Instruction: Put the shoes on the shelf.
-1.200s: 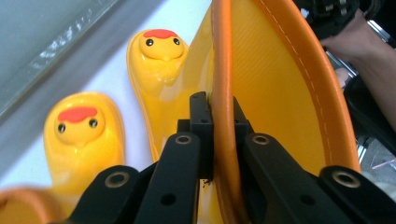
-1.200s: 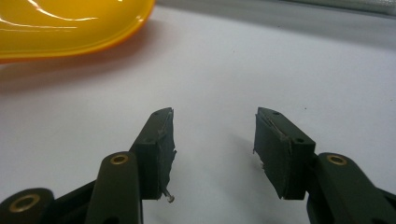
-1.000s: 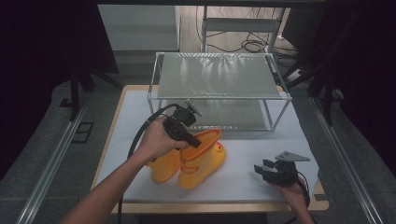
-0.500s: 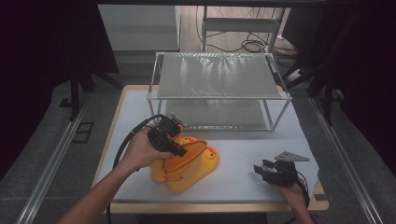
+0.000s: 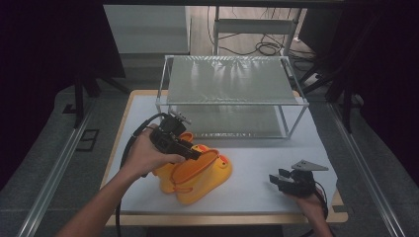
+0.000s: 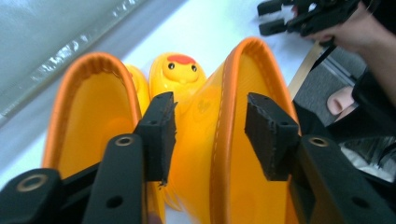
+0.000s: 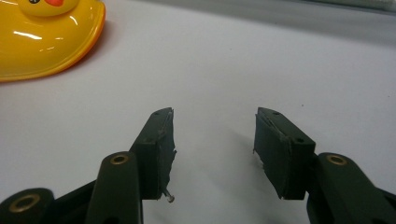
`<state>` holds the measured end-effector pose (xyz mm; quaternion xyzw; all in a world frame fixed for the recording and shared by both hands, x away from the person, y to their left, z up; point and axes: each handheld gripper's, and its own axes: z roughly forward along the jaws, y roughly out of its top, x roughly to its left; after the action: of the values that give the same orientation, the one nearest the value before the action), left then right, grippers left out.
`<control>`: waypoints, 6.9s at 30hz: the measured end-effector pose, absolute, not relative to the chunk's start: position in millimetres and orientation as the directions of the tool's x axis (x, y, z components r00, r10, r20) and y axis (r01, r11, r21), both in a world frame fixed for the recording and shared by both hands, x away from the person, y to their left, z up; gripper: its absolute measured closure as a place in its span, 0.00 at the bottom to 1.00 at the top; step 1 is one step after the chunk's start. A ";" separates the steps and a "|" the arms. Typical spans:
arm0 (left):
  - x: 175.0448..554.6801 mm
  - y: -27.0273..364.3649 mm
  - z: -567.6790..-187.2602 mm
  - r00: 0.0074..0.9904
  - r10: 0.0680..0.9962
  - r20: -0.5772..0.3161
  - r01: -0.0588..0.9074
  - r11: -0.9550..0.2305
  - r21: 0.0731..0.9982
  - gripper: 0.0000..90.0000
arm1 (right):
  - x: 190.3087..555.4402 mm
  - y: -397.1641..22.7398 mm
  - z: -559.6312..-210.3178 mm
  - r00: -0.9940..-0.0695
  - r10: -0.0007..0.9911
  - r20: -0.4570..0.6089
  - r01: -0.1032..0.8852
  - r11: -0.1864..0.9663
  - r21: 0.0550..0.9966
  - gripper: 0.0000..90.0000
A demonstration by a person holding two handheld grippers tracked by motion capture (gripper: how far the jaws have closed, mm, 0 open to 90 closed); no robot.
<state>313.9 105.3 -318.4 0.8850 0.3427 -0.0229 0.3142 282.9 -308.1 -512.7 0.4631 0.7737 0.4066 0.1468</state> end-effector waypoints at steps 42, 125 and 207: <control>318.8 100.6 -348.3 0.726 0.655 -0.211 0.669 -0.599 0.440 0.60 | 283.4 -307.9 -513.2 -0.520 0.841 0.148 0.606 0.241 0.758 0.52; 447.6 5.6 -128.2 0.593 0.739 -0.319 0.715 -0.301 0.631 0.91 | 285.6 -323.8 -507.3 -0.476 0.864 0.162 0.590 0.177 0.787 0.53; 394.0 111.2 -180.1 0.629 0.750 -0.204 0.592 -0.292 0.751 1.00 | 282.8 -324.1 -506.6 -0.458 0.876 0.152 0.600 0.179 0.779 0.53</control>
<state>394.0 111.2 -180.1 0.7983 0.4201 0.0941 0.4211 282.8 -324.1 -506.6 0.4926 0.7492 0.4097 0.1680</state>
